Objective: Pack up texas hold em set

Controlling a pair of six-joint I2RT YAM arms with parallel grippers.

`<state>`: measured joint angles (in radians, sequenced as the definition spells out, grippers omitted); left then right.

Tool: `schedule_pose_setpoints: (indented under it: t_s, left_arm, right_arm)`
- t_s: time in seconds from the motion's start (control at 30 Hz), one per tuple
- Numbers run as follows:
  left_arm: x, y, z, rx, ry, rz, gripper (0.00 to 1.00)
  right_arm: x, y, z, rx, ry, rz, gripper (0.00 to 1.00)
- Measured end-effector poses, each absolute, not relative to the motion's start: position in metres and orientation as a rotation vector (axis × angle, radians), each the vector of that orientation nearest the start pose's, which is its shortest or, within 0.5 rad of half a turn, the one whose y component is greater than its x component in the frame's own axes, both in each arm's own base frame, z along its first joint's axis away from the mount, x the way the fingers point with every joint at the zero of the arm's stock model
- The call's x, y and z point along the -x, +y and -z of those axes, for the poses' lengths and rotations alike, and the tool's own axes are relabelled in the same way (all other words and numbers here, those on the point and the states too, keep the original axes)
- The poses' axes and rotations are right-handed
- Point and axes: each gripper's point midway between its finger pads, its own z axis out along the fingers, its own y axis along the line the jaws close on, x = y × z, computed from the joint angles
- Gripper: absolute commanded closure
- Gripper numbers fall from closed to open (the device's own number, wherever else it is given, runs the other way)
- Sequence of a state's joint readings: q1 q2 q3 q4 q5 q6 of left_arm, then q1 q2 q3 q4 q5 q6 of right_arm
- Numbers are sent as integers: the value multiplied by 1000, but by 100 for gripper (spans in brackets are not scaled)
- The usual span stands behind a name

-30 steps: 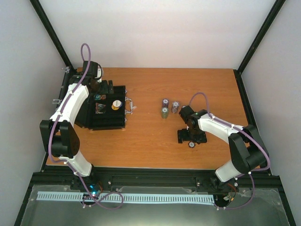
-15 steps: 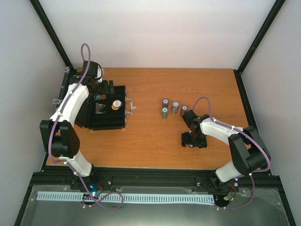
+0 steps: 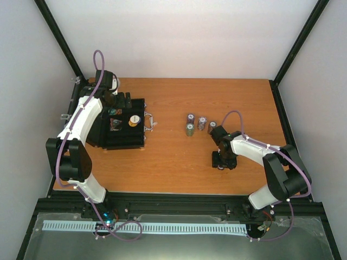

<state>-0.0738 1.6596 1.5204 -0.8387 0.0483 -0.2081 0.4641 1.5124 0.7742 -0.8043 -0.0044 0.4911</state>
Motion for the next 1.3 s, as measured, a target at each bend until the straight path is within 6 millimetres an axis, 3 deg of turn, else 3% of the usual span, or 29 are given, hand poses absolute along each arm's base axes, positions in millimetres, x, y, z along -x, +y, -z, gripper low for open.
schedule_pose_setpoints:
  t_s: [0.57,0.8,0.93,1.03,1.1,1.3]
  left_arm:
    - [-430,-40,-198,152,2551,171,0]
    - [-430,-40,-198,152,2551,171,0]
    - [-430,-40,-198,153,2551,171,0]
    - [-430,-40,-198,153,2551,171,0]
    - [-430,-40,-198,153,2551,171,0]
    - [-430,-40,-198,153,2551,171,0]
  right_arm:
    - [-210,110,-13,-40,3115,-59,54]
    - [-226,124,-28,-14,3075,-142,53]
    - [-235,130,-36,0,3050,-172,45]
    - [-234,129,-37,6,3053,-159,24]
    - [-232,126,-36,-4,3062,-137,17]
    - [-224,120,-31,-17,3088,-102,22]
